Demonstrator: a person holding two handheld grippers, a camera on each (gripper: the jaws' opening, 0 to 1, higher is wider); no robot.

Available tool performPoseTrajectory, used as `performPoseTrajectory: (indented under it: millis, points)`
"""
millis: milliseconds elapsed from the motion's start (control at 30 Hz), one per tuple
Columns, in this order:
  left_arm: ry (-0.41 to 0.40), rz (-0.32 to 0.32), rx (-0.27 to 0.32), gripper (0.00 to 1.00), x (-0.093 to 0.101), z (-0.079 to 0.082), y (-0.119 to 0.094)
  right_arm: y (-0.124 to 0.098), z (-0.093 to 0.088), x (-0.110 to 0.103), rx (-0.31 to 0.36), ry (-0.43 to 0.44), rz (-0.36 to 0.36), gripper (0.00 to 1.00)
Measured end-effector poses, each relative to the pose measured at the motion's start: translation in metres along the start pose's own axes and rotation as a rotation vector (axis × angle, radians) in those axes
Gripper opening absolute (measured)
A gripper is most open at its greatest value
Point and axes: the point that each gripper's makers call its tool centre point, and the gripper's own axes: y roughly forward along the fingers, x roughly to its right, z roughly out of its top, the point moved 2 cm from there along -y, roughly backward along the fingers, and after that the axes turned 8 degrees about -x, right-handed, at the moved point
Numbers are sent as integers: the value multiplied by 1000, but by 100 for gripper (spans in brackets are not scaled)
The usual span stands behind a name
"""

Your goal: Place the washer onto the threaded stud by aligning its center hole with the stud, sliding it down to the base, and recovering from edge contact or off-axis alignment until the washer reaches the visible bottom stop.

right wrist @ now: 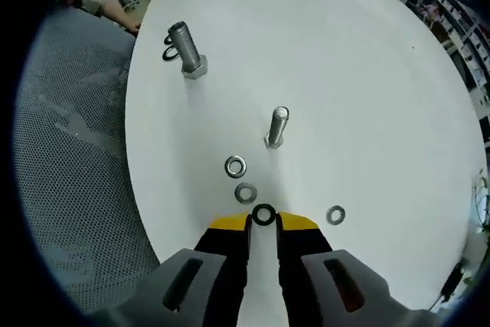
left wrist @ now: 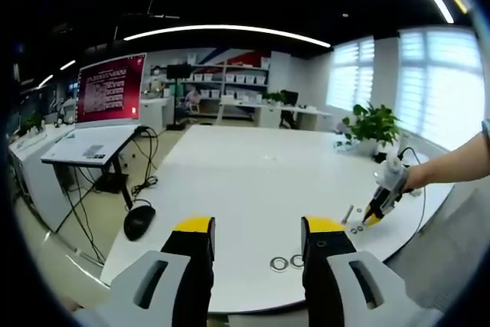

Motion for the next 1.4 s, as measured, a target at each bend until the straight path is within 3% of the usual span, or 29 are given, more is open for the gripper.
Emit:
performPoseTrajectory:
  millis: [733, 1033, 1400]
  points:
    - [1, -1, 3, 43, 1, 0, 1, -55, 30, -2, 140, -11, -41, 15]
    - [-2, 0, 6, 43, 0, 1, 1, -60, 50, 0, 174, -26, -62, 15]
    - [-1, 1, 2, 43, 0, 0, 1, -51, 59, 3, 150, -57, -79, 15]
